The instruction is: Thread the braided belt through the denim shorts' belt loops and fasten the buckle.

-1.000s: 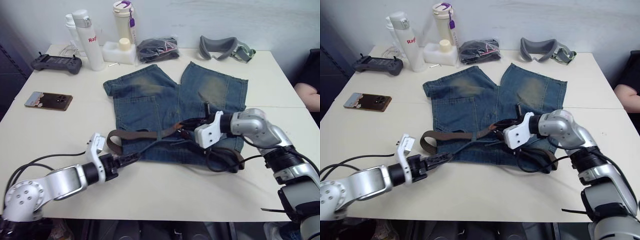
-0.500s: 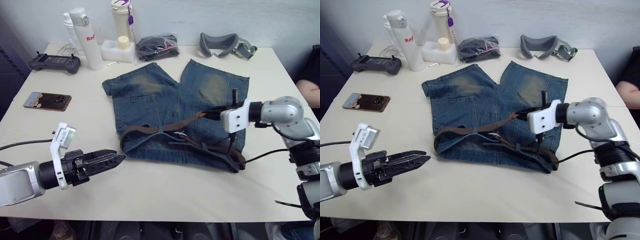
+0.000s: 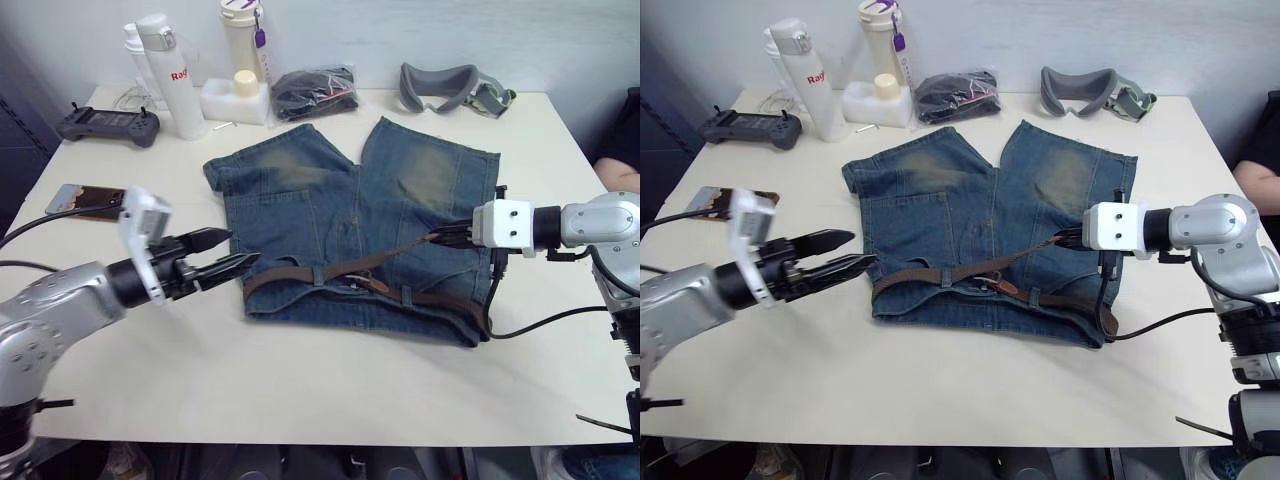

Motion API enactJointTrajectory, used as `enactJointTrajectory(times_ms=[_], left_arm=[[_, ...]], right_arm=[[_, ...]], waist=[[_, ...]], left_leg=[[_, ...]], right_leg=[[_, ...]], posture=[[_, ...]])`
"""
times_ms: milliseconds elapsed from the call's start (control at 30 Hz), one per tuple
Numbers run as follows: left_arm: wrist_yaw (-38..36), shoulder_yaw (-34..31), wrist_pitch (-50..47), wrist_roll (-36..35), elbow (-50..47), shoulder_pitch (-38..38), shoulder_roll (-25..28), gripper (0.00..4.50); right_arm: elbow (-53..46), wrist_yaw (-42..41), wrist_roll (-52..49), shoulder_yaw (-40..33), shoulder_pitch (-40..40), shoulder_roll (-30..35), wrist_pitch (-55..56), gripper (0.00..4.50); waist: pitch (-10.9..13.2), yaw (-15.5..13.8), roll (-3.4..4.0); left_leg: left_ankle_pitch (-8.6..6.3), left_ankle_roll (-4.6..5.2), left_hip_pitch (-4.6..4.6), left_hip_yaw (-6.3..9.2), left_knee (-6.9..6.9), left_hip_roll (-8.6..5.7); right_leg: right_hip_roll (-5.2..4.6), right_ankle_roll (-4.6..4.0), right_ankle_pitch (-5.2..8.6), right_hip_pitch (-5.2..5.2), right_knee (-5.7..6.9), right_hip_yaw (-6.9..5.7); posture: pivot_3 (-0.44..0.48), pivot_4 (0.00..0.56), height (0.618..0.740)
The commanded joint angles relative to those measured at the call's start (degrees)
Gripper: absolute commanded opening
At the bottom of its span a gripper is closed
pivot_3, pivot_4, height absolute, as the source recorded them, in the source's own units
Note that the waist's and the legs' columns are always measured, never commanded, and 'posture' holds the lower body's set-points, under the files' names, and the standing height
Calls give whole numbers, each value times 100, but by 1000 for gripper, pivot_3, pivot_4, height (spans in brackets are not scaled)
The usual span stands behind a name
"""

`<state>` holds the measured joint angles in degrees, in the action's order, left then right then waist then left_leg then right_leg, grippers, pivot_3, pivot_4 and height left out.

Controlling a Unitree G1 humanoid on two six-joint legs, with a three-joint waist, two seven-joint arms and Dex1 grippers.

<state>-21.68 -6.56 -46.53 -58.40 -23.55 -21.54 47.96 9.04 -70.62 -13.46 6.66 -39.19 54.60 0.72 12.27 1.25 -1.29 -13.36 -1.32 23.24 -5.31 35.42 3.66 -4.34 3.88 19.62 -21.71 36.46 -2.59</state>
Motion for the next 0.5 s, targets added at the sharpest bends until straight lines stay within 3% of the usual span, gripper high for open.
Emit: enactJointTrajectory(times_ms=[33, 233, 500], left_arm=[[-6, 1407, 490, 1713, 95, -1081, -428, 4432], [-566, 2614, 1314, 3376, 906, -2151, -1229, 4432], [-846, 2644, 1593, 4079, 1446, -2391, -1949, 4432]], right_arm=[[-1010, -37, -919, -331, -93, 97, -1844, 0], [-1549, 212, -1093, -404, -300, -135, -2568, 0], [-1806, 368, -1193, -520, -335, -307, -2946, 0]], waist=[[-1, -60, 0], [-1, -106, -1], [-1, -113, -2]], left_leg=[[0, 0, 3, 2, 6, 1], [-1, 0, 4, -38, 21, 2], [0, -1, 43, -86, 49, 18]], right_leg=[[2, 2, -1, 0, 3, 0], [41, 8, -5, -21, 6, 21], [74, 8, -4, -102, 62, 62]], posture=[[0, 150, 739], [0, 150, 739], [0, 150, 739]])
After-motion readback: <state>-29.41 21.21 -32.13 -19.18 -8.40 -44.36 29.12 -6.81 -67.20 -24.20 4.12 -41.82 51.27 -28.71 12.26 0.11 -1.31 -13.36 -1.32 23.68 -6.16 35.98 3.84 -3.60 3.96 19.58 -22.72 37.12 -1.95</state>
